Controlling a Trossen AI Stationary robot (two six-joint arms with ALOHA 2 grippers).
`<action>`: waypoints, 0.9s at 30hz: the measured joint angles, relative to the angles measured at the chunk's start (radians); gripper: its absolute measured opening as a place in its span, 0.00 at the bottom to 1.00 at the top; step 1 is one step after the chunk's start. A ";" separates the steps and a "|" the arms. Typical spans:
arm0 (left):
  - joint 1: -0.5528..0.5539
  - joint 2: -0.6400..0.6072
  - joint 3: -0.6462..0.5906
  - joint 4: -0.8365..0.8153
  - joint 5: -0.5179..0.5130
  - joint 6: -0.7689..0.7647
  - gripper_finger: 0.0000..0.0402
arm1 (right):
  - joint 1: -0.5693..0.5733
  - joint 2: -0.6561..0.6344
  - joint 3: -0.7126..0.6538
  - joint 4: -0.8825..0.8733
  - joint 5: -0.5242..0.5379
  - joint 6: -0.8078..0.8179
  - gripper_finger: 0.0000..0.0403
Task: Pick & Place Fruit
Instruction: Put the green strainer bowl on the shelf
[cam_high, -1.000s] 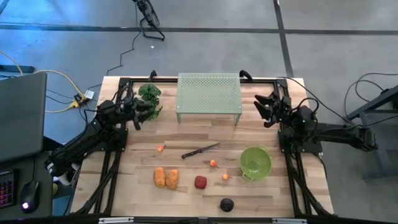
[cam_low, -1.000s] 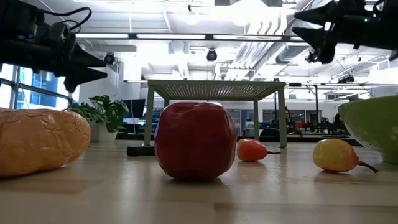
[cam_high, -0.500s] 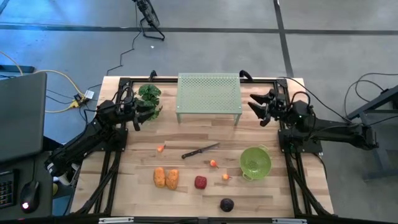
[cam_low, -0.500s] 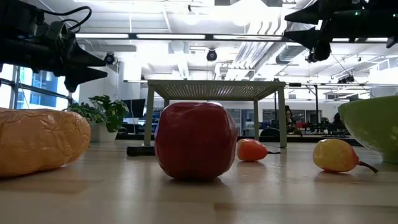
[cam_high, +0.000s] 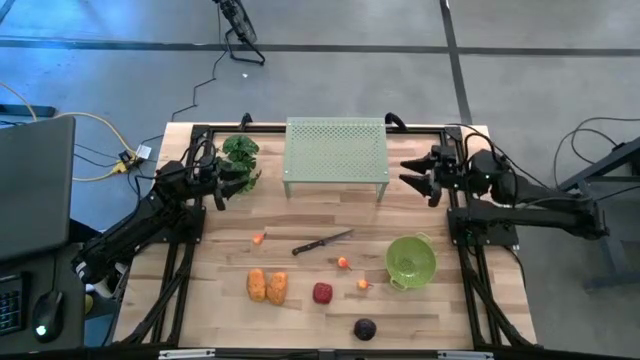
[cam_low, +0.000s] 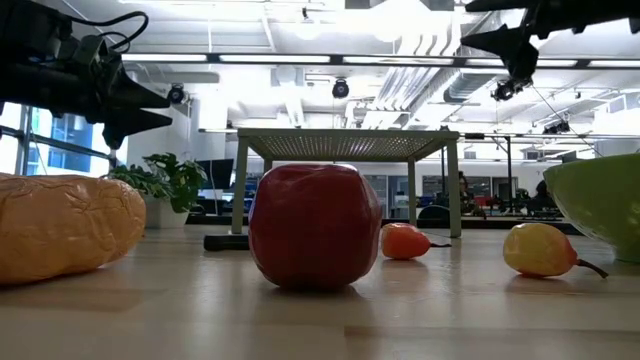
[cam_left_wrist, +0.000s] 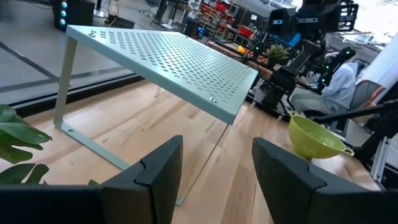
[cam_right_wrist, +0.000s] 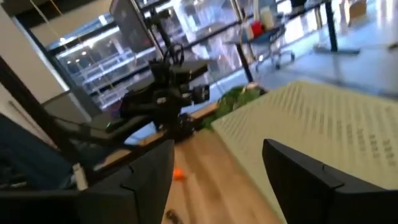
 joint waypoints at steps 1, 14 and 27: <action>0.000 0.000 0.000 0.000 0.000 0.000 0.47 | 0.012 0.004 0.012 -0.029 -0.006 0.000 0.58; 0.000 0.000 0.000 -0.002 0.055 -0.007 0.47 | 0.215 0.111 0.140 -0.247 -0.003 -0.008 0.57; 0.000 0.000 0.000 -0.001 0.070 -0.007 0.47 | 0.361 0.259 0.274 -0.450 0.061 -0.090 0.57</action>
